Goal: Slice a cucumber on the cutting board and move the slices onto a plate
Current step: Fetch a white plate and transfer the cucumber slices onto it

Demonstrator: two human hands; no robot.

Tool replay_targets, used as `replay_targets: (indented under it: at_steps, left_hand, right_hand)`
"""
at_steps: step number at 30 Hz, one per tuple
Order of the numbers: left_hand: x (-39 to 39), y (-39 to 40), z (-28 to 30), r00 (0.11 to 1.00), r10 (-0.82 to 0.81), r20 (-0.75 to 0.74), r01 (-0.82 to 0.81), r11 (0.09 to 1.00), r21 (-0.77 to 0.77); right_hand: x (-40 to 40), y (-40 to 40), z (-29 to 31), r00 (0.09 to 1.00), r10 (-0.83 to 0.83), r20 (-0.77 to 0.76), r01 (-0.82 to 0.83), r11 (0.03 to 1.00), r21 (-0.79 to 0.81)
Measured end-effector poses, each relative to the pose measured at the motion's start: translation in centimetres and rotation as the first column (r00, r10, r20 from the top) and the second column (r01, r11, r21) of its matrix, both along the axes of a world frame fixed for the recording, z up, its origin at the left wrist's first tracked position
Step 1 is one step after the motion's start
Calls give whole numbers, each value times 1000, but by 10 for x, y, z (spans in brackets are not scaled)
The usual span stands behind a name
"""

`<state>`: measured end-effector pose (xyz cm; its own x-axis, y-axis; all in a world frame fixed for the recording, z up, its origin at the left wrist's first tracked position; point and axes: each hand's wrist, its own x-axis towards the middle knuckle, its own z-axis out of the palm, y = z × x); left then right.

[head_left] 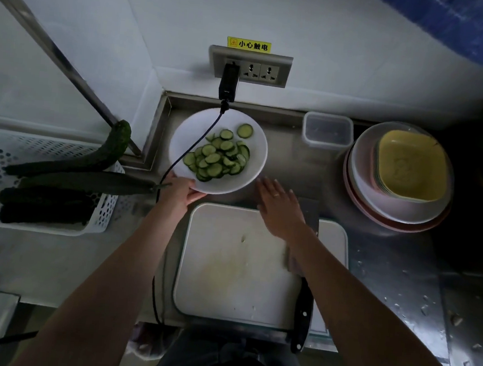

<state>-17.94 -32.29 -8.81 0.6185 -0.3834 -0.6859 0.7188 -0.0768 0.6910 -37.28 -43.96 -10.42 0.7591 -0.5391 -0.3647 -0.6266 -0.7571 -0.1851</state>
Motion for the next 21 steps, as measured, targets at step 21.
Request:
replay_targets:
  at_steps: [21]
  left_hand:
    - [-15, -17, -24, 297, -770, 564, 385, 638, 667]
  right_hand:
    - [-6, -4, 18, 912, -366, 188, 297, 902, 313]
